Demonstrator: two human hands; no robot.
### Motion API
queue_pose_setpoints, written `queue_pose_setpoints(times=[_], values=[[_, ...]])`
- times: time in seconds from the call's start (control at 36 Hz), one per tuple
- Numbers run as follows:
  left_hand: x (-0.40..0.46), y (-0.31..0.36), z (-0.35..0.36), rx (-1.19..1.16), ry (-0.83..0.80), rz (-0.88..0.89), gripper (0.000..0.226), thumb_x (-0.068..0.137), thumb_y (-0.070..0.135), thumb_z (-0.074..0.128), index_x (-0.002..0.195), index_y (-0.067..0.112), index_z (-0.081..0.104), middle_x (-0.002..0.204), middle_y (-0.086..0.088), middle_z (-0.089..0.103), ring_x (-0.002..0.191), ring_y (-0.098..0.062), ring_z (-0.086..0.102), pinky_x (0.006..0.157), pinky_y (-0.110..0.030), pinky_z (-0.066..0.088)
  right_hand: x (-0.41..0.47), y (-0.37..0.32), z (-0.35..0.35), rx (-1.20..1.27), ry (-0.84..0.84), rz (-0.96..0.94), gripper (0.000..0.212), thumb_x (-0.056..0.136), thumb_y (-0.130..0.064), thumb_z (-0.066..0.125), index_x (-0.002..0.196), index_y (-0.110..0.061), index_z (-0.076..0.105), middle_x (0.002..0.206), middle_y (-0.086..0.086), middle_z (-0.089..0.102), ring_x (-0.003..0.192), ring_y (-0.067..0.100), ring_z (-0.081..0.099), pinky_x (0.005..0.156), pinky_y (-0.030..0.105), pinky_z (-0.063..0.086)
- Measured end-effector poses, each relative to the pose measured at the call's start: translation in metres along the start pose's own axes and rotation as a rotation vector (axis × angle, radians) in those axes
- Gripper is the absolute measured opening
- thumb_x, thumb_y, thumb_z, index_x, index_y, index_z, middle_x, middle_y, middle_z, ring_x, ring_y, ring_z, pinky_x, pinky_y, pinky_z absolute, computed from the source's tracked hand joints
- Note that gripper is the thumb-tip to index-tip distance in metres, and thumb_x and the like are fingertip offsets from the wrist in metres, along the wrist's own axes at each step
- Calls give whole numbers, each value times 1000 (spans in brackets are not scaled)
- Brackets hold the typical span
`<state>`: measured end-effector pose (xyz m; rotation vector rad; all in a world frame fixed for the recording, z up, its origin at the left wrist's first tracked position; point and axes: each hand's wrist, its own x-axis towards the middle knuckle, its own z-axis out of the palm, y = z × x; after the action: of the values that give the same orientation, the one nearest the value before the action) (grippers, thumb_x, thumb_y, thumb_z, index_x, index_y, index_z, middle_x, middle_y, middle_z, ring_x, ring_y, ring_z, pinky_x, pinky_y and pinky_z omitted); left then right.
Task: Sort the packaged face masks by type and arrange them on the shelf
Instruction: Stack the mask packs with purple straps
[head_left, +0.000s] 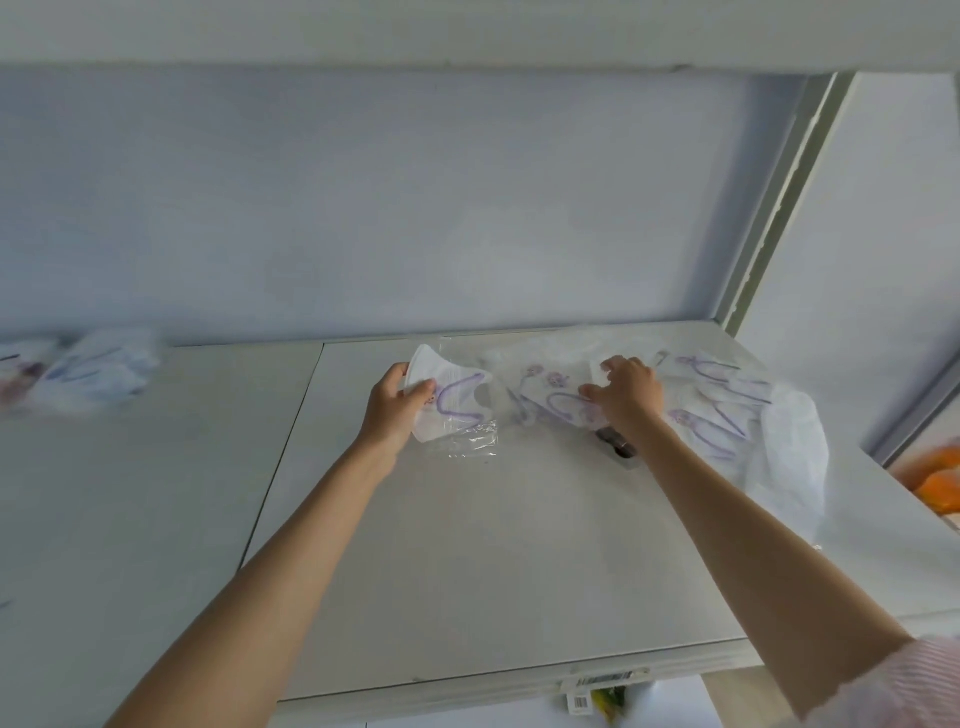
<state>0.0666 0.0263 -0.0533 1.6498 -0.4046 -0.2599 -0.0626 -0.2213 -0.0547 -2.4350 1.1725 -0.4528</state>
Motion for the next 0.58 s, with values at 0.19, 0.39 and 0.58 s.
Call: queue_pose_setpoints(times=[0.19,0.39,0.58], values=[[1,1,-7,3,8,-15,7,92,10,58,98,13,59,82,-1,63,71,-12,59,56,-22,43,-9,7,-20,494,120,-30,31,79,0,59,105,-13,68,80,1,69,81,21,66,70,29,49],[2,14,-4,-20,19,-52,4,90,12,57,91,15,57,79,1,60,71,-15,57,61,-27,44,-22,-14,-77,708,-217,-348,26,78,11,66,99,-3,67,71,3,66,50,2,60,46,17,41],[-10,24,13,8,-145,-24,18,101,33,46,104,17,53,99,-4,61,86,-19,59,81,-36,48,-31,-61,-74,583,-465,-493,25,77,10,69,94,-9,67,68,-1,71,57,12,63,47,18,41]])
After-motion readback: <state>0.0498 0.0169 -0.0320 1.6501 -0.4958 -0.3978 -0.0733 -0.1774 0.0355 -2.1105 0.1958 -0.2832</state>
